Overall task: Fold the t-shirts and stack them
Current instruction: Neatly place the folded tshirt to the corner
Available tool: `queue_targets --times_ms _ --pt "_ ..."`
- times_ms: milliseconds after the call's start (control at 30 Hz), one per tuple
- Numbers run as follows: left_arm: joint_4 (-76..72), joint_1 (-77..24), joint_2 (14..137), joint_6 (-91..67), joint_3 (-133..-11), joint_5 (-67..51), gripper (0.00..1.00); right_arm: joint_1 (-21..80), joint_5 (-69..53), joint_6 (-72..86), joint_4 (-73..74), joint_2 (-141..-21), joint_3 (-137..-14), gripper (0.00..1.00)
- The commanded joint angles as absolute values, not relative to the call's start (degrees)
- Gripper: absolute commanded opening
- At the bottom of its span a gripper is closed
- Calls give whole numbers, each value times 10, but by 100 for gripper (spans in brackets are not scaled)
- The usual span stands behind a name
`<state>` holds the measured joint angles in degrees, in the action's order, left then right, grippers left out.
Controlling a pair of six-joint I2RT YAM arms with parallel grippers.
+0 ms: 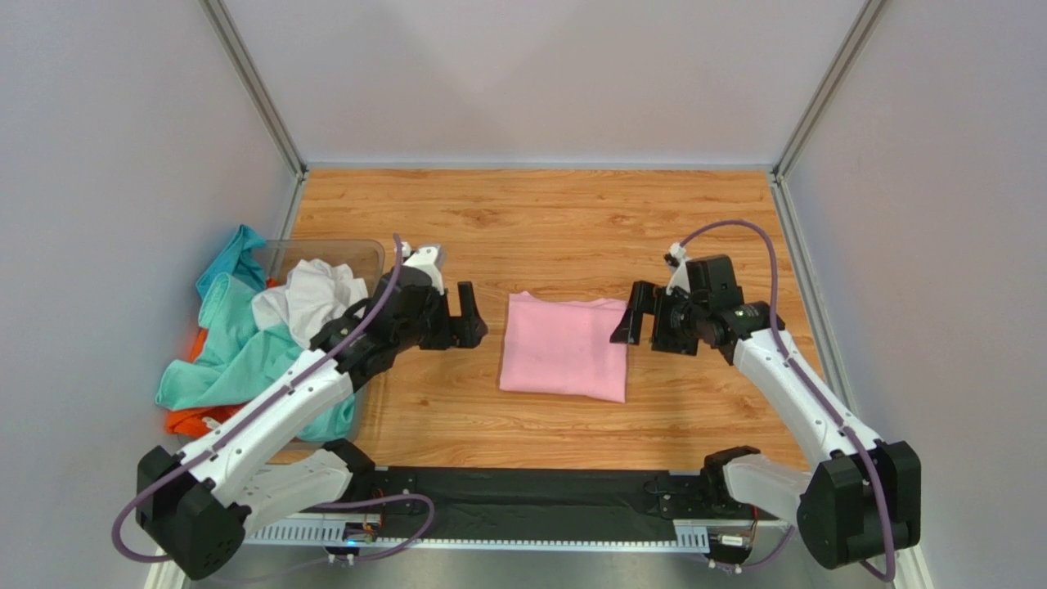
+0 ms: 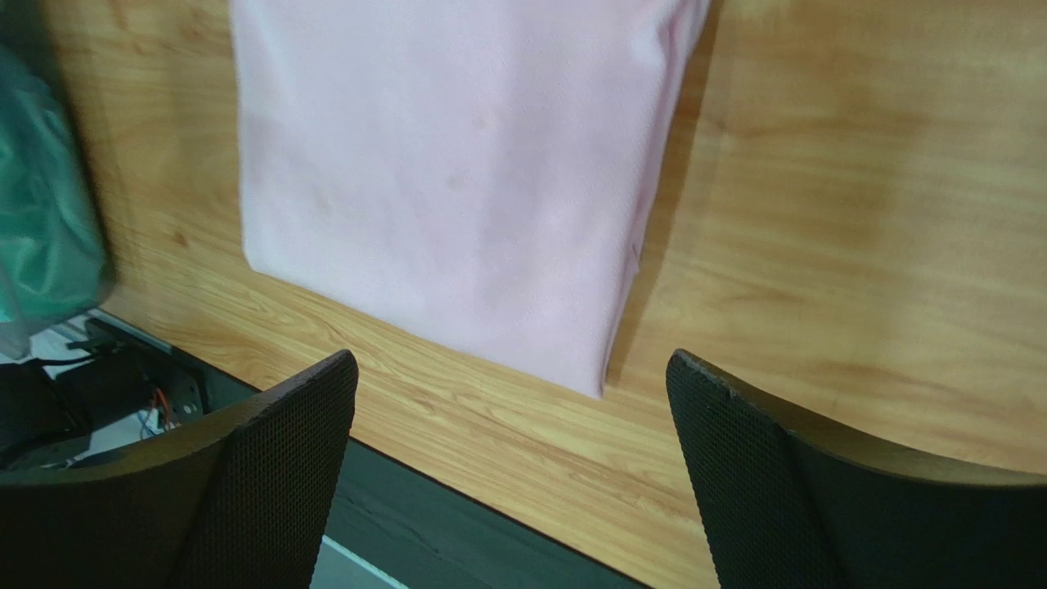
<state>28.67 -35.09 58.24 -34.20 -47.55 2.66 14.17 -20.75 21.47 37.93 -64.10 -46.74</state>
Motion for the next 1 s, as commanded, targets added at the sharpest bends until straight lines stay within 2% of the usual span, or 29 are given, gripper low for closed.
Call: queue_targets --times_ms 0,133,300,367,500,600,633,667,800,867,900,933,967 --pt "344 -351 517 -360 -441 53 100 166 -151 237 368 -640 -451 96" --pt "345 -351 451 -382 -406 66 100 185 -95 244 359 -687 -454 95" --pt "353 -351 397 -405 -392 97 100 196 -65 249 322 -762 -472 84" --pt "361 -351 390 -410 -395 109 100 215 -60 248 316 -814 -490 77" --pt "379 -351 392 -410 -408 117 100 246 -44 241 295 -855 -509 73" --pt "396 -350 402 -410 -421 127 100 254 -23 251 290 -909 -526 63" --pt "407 -351 404 -410 -424 127 100 258 -12 257 288 -916 -531 55" --pt "410 -350 407 -409 -431 127 100 262 -5 257 287 -923 -533 51" --pt "415 -351 410 -407 -433 136 100 271 44 262 287 -954 -546 45" --pt "417 -351 410 -408 -432 144 100 270 61 259 287 -967 -557 38" --pt "417 -351 410 -407 -432 149 100 271 69 258 287 -972 -562 34" --pt "417 -351 410 -408 -432 152 100 271 78 253 286 -983 -569 25" --pt "419 -351 410 -407 -434 154 100 271 88 248 290 -989 -577 22"
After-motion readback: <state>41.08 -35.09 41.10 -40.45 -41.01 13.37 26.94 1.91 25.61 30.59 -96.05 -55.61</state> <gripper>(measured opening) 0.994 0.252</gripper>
